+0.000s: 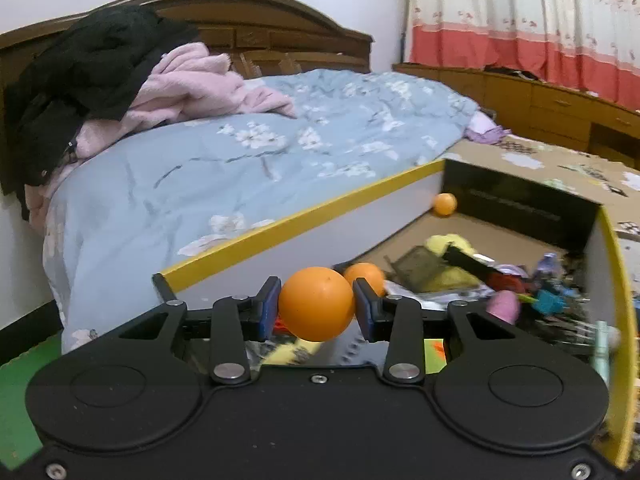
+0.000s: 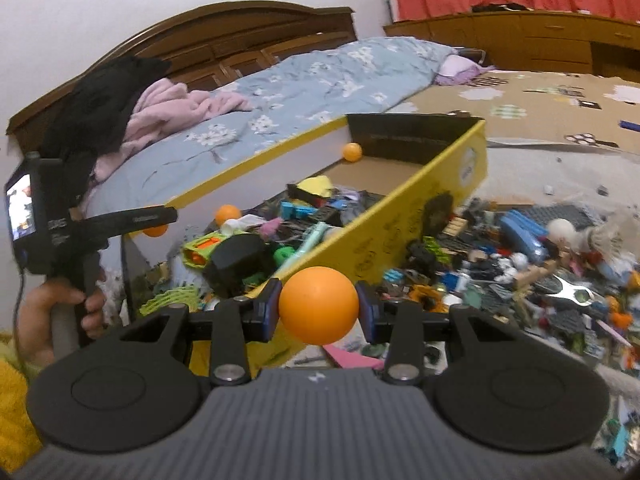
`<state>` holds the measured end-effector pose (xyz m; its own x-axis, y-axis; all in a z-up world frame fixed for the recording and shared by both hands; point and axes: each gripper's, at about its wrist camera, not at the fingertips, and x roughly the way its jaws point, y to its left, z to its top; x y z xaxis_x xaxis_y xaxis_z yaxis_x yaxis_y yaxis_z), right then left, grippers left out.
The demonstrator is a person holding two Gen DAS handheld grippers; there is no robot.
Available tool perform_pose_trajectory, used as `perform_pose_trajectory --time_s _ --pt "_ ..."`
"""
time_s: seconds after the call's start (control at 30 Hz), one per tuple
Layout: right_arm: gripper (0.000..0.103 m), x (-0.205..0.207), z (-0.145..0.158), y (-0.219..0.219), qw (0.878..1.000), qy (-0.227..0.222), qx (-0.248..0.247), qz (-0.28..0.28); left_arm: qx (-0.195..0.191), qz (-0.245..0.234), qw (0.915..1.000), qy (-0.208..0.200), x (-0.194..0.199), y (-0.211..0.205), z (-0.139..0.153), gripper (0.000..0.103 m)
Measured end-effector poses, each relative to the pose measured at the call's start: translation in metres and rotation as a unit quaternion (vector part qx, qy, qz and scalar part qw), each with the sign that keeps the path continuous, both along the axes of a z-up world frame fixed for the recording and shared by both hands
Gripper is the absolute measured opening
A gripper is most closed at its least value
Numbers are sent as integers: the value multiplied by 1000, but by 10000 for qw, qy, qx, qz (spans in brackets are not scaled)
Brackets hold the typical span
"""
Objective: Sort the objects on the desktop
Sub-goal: 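Carry both orange balls over the yellow Apple box with both grippers, then open the left gripper over the box while the right gripper releases its ball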
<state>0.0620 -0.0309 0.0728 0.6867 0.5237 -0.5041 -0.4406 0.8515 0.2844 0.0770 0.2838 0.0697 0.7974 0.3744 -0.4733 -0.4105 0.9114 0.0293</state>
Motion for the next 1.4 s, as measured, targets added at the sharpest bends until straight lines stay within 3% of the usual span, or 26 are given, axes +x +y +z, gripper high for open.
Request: perform_pose_trajectory --time_s 0.37,0.57,0.77,0.83,0.9,1.03,1.4 --pt "45 5 2 42 9986 -154 -70 505 -86 231 9995 181 17 20 -23 38" --pt "45 7 -2 59 9972 -168 -84 720 -33 340 9994 36 13 17 -19 72" --pt "45 8 -5 69 9958 -169 -34 898 58 257 9996 33 13 12 -17 78" --pt "47 9 -5 73 9950 -178 48 985 78 259 9996 18 12 10 -16 84" --pt "65 7 -5 75 9950 -197 186 962 62 262 9996 -13 12 8 -15 90" --pt "74 1 -4 76 9939 -337 272 1016 36 248 9997 7 11 7 -15 90" --pt "87 -21 0 51 9931 -496 495 942 -4 -144 9999 35 2 -15 -12 93"
